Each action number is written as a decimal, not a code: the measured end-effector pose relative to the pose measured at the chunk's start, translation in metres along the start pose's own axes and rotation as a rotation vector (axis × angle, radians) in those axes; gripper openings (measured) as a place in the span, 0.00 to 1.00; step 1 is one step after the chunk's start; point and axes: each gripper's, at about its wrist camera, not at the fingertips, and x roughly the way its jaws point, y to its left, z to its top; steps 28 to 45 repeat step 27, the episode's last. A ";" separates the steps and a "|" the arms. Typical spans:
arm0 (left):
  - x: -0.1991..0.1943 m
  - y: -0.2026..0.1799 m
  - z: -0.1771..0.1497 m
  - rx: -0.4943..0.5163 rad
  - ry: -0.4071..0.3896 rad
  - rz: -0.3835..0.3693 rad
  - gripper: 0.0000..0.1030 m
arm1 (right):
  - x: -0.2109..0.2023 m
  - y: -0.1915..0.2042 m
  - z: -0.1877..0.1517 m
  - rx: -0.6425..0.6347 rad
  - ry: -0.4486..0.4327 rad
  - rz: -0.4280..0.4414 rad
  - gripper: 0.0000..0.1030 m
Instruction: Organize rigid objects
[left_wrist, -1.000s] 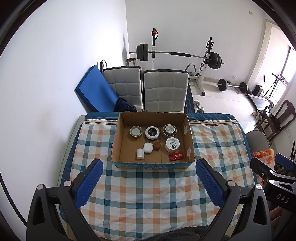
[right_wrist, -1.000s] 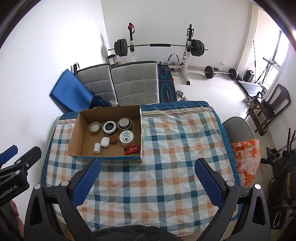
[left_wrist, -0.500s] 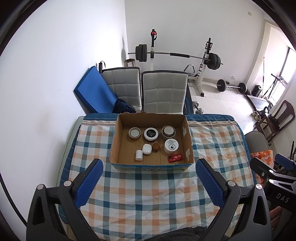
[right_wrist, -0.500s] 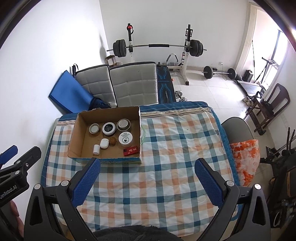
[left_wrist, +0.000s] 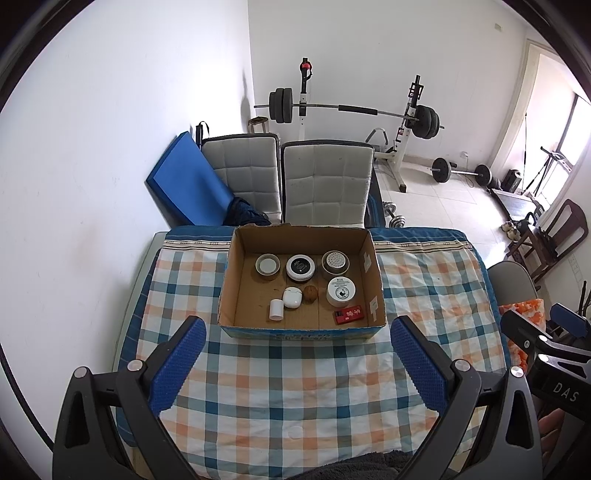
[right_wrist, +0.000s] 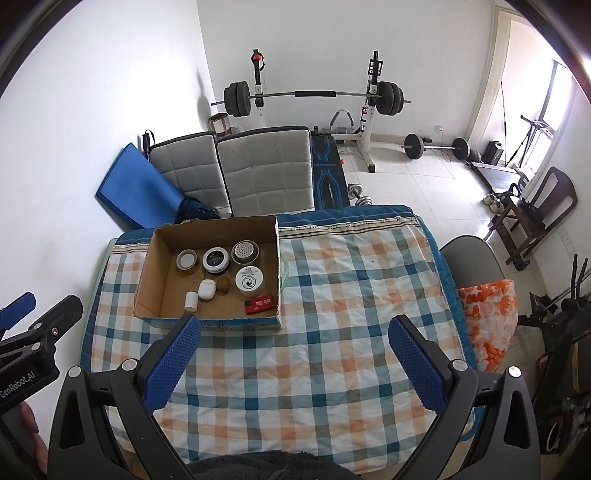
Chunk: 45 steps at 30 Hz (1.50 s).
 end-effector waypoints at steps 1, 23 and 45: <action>0.000 0.000 0.000 0.000 0.000 0.000 1.00 | 0.000 0.000 0.001 0.000 -0.001 -0.001 1.00; -0.001 -0.003 0.008 0.004 -0.018 -0.007 1.00 | -0.001 0.001 0.005 0.013 -0.010 -0.010 1.00; -0.003 -0.001 0.005 0.004 -0.019 -0.009 1.00 | -0.001 0.001 0.006 0.013 -0.012 -0.013 1.00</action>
